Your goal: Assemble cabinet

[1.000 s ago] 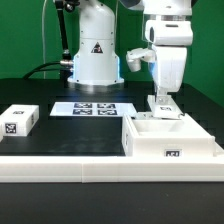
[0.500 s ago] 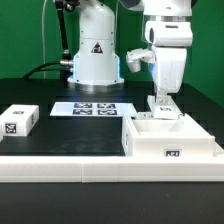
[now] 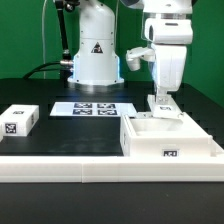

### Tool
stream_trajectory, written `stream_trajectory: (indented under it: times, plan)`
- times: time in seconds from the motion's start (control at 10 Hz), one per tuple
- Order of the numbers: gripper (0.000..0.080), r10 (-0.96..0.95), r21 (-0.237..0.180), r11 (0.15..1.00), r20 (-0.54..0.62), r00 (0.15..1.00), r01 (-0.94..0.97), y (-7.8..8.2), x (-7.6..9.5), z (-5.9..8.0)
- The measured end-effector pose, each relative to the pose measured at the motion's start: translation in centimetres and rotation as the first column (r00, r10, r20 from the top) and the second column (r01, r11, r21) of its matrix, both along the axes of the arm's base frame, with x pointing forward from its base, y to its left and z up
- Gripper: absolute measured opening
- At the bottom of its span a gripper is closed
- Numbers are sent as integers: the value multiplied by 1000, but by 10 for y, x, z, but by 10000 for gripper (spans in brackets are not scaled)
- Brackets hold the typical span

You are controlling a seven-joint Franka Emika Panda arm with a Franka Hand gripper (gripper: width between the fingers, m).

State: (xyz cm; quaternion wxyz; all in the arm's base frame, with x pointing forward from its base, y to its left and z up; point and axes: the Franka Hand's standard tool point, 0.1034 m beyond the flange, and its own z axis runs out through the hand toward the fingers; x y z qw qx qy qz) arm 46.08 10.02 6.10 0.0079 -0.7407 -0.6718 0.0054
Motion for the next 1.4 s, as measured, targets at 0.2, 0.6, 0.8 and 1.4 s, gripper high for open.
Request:
stream_trajectory:
  times: [0.2, 0.6, 0.8, 1.4]
  plan:
    - [71, 0, 0, 1000, -1, 1000, 0, 0, 0, 0]
    - [71, 67, 3, 998, 3, 998, -67, 1, 8, -3]
    - [71, 102, 8, 995, 18, 995, -102, 5, 20, -6]
    - [71, 97, 7, 995, 20, 995, -98, 5, 20, -6]
